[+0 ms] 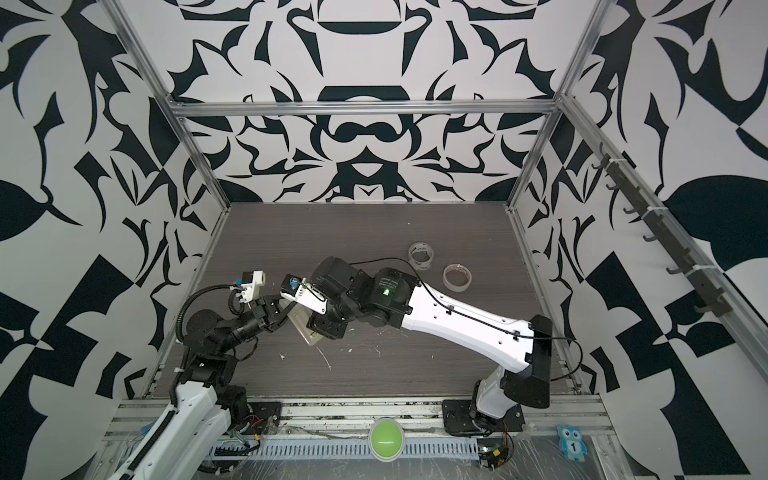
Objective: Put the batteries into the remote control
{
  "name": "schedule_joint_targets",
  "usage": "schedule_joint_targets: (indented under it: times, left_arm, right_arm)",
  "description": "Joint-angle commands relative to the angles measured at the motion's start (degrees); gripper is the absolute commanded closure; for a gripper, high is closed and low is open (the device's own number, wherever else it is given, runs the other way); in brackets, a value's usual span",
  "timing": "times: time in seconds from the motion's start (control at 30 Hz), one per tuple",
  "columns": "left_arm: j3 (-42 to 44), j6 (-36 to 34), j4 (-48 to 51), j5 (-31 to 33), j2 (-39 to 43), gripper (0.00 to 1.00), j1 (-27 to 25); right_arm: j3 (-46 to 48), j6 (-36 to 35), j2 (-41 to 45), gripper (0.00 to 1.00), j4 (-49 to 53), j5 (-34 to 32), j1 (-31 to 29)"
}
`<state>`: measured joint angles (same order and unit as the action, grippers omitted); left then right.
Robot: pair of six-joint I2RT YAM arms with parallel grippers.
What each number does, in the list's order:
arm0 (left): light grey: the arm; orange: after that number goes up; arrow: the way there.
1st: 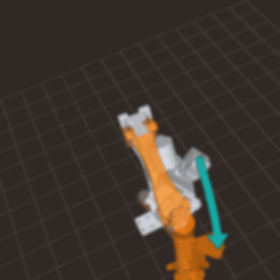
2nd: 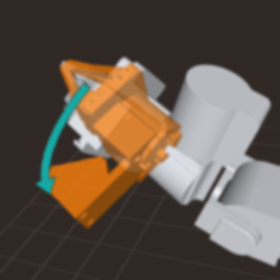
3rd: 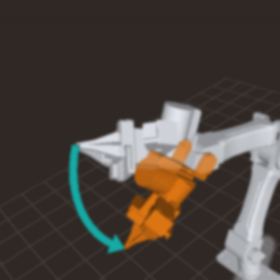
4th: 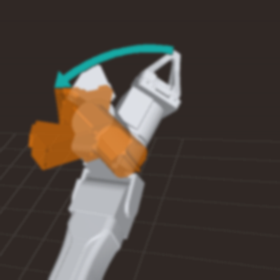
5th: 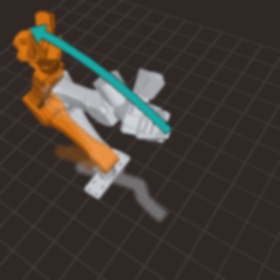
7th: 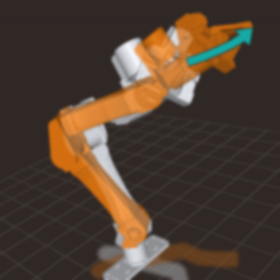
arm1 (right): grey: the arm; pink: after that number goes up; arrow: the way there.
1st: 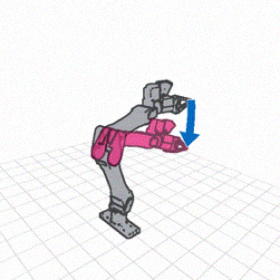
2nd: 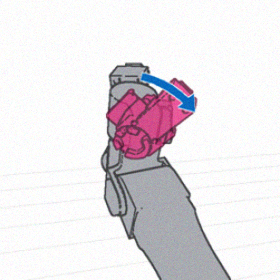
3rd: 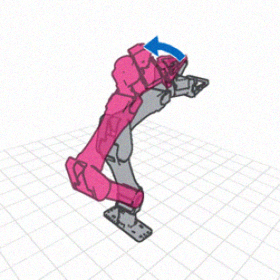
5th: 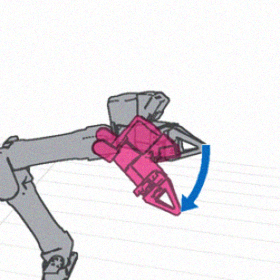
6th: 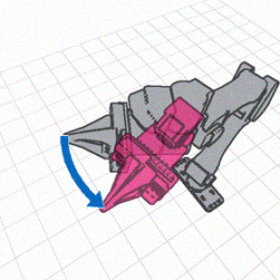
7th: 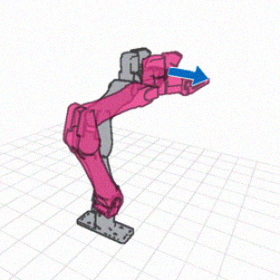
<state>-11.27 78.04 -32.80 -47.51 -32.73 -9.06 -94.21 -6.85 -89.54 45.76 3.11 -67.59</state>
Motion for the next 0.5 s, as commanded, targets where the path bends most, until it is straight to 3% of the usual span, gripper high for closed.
schedule_joint_targets:
  times: [0.0,0.47]
  left_arm:
    - [-1.3,1.2,-3.4,-1.3,0.2,1.00,-0.2]
    - [-1.0,2.3,-4.6,-1.2,0.7,1.00,-0.2]
  right_arm:
    - [-0.8,0.1,0.1,0.40,-1.8,1.1,-0.1]
    - [-0.7,0.3,-1.3,0.43,0.3,1.0,0.0]
